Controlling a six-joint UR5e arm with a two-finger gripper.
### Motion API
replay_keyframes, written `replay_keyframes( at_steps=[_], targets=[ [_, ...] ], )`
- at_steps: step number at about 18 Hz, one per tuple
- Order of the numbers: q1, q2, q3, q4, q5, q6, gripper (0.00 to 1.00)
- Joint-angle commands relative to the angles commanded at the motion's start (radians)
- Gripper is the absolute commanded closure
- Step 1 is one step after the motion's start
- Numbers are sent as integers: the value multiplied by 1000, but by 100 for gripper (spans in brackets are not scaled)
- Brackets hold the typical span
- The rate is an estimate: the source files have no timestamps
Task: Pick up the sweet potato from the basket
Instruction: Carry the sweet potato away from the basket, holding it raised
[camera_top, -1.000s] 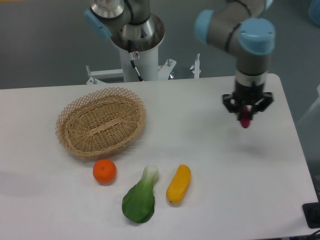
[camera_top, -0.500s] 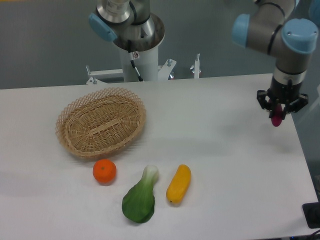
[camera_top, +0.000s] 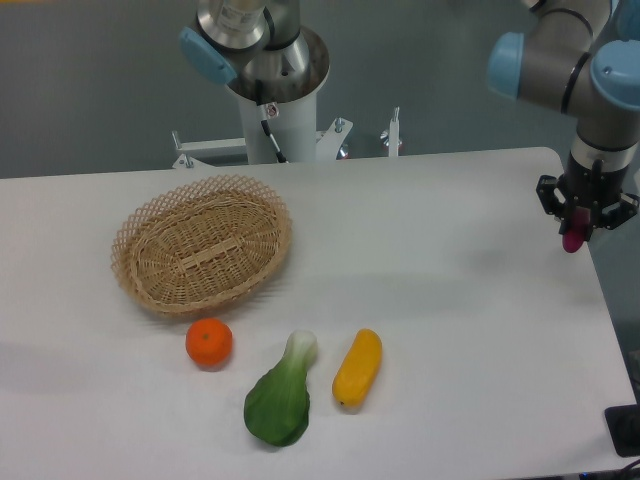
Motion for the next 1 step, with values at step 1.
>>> replay_keyframes(
  at_steps=[1],
  targets=[
    [0,0,0,0,2,2,82]
  ],
)
